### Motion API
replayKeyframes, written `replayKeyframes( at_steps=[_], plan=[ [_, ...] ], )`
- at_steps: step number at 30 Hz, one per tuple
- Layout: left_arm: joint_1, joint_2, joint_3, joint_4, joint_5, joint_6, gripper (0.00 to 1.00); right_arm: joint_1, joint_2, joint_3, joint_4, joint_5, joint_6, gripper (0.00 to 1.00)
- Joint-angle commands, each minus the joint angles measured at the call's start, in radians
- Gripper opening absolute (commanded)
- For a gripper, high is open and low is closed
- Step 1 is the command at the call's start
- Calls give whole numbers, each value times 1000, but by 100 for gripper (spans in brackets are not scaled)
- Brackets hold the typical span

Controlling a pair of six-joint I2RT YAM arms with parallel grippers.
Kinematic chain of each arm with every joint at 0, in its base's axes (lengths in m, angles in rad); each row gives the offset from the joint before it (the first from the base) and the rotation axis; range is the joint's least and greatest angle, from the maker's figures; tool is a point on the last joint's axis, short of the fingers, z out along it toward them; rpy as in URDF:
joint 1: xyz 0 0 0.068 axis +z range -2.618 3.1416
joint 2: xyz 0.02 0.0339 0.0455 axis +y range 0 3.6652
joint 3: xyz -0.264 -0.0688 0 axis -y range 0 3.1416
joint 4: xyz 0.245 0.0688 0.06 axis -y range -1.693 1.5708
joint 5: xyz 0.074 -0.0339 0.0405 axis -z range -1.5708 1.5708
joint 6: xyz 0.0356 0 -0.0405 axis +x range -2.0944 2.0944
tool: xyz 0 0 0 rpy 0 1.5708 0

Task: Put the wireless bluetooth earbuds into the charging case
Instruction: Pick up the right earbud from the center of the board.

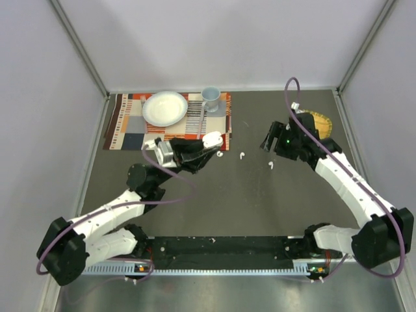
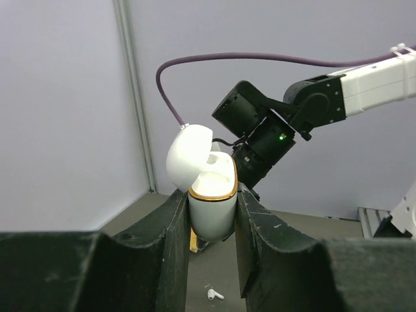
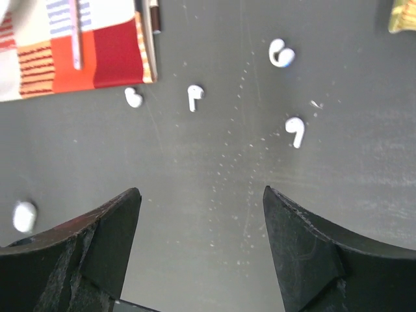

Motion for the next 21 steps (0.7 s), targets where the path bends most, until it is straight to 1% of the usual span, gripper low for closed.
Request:
replayKeyframes(
  at_steps=[1, 3, 4, 6, 7, 8, 9, 10, 11, 12, 13, 14, 15, 16, 17, 18, 20, 21],
  plan=[
    [64, 66, 149, -7, 30, -167, 0, -17, 65, 184, -52, -88, 79, 77],
    [66, 79, 217, -62, 44, -206, 0, -24, 86, 247, -70, -167, 131, 77],
    [66, 84, 237, -121, 65, -222, 0, -24, 91, 299, -69, -232, 140, 78],
    [66, 87, 246, -157, 88, -245, 0, -24, 98, 333, -67, -278, 146, 78],
    [66, 87, 231, -136, 105, -248, 0, -23, 97, 339, -66, -303, 142, 78],
    [66, 87, 208, -102, 152, -256, 0, -26, 94, 333, -54, -318, 130, 78],
    [66, 87, 146, -70, 167, -263, 0, -23, 77, 298, -37, -335, 91, 78],
    [66, 93, 109, 29, 173, -270, 0, -23, 60, 275, -18, -369, 76, 78],
    [66, 101, 72, 92, 196, -279, 0, -20, 39, 248, 27, -383, 61, 78],
    [64, 113, 3, 155, 202, -295, 0, -17, -25, 220, 52, -396, 41, 78],
    [64, 150, -20, 227, 208, -302, 0, -15, -59, 164, 77, -416, 46, 78],
    [64, 168, -31, 322, 222, -322, 0, -15, -102, 140, 110, -430, 71, 79],
    [69, 181, -39, 349, 226, -390, 0, -14, -133, 117, 124, -455, 121, 82],
    [66, 181, -39, 357, 234, -411, 0, -15, -189, 102, 144, -534, 152, 84],
    [57, 176, -45, 351, 227, -402, 0, -14, -216, 84, 167, -563, 198, 84],
    [35, 170, -63, 343, 217, -367, 0, -14, -242, 33, 198, -577, 306, 85],
    [21, 165, -74, 302, 207, -284, 0, 5, -325, -39, 253, -576, 416, 85],
    [18, 158, -74, 273, 204, -277, 0, 9, -354, -109, 323, -579, 512, 85]
  ],
)
